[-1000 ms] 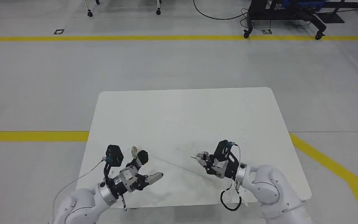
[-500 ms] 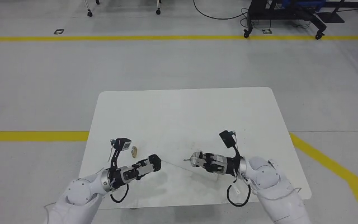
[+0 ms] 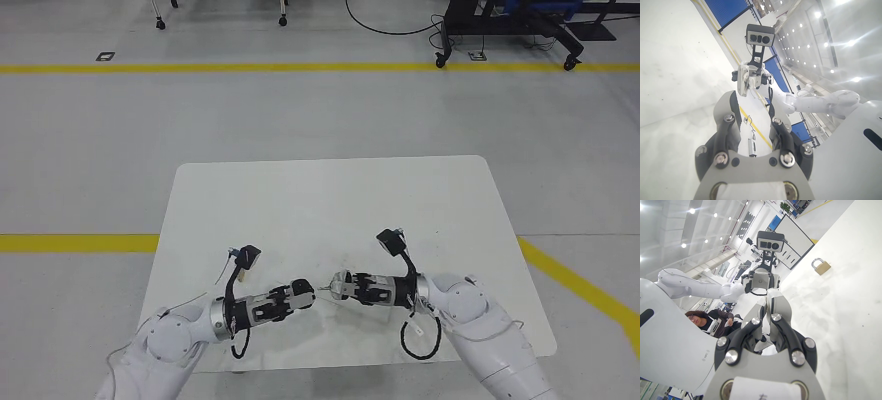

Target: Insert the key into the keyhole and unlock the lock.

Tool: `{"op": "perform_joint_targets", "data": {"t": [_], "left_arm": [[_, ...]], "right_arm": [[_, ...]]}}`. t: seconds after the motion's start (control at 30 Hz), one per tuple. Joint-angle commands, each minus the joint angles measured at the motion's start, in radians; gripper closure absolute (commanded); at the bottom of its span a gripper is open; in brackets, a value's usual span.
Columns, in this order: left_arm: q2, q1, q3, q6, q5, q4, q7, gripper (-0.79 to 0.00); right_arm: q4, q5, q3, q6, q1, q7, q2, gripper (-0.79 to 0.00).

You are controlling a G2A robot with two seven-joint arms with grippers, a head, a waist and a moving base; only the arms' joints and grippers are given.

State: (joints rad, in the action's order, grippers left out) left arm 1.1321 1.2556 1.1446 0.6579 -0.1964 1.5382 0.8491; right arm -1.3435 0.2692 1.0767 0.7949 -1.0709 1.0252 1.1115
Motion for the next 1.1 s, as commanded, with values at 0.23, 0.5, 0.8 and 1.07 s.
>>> {"op": "perform_joint_targets", "data": {"t": [0.23, 0.5, 0.8, 1.07], "left_arm": [[0.008, -0.027, -0.040, -0.017, 0.053, -0.015, -0.047, -0.296], [0.010, -0.037, -0.055, -0.022, 0.082, -0.029, -0.070, 0.000], [0.003, -0.025, -0.038, -0.014, 0.077, -0.023, -0.069, 0.000], [-0.001, -0.015, -0.032, -0.009, 0.080, -0.019, -0.072, 0.000]], "right_arm": [[0.018, 0.066, -0.073, -0.010, 0.038, 0.010, -0.012, 0.000], [0.035, 0.110, -0.126, -0.003, 0.070, 0.003, -0.032, 0.000], [0.055, 0.097, -0.168, 0.020, 0.097, -0.020, -0.049, 0.000], [0.058, 0.104, -0.198, 0.039, 0.109, -0.039, -0.061, -0.046]]}}
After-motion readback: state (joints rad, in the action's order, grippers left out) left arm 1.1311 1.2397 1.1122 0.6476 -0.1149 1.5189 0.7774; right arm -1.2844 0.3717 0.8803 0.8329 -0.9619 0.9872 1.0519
